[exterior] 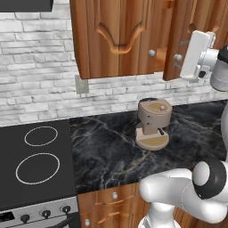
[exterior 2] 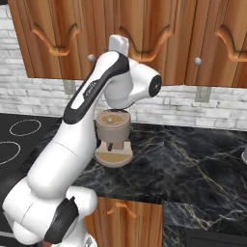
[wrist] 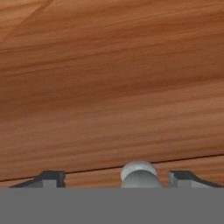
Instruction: Pick up the bar soap and dish brush from the sink, and place them back in the cabinet, and close the cabinet doors.
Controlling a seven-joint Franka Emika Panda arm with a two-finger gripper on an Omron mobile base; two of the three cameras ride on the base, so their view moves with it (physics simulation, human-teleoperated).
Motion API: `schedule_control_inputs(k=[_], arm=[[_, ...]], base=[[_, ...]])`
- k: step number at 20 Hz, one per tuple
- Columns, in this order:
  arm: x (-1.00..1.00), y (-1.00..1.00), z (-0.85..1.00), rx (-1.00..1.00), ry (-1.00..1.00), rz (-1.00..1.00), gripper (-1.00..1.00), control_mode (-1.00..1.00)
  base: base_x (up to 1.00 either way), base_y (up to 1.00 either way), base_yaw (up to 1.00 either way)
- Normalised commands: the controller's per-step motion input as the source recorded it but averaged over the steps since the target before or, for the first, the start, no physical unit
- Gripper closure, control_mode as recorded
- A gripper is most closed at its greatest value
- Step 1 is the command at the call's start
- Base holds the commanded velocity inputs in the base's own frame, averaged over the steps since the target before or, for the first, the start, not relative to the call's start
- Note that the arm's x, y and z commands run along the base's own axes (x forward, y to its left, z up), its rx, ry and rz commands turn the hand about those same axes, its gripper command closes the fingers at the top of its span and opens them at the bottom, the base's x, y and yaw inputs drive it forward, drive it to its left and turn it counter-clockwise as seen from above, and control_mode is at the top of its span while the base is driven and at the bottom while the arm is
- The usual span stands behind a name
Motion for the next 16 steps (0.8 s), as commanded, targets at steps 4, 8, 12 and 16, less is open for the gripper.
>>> schedule_control_inputs(k=[4,8,12,16], arm=[[0.56,0.24,0.00,0.00,0.00,-0.09,-1.00,-1.00],[0.51,0.23,0.00,0.00,0.00,-0.10,-1.00,-1.00],[0.51,0.20,0.00,0.00,0.00,-0.09,-1.00,-1.00],[0.52,0.21,0.00,0.00,0.00,-0.09,-1.00,-1.00]], base=[[0.00,0.00,0.00],[0.00,0.00,0.00],[0.00,0.00,0.00],[0.00,0.00,0.00]])
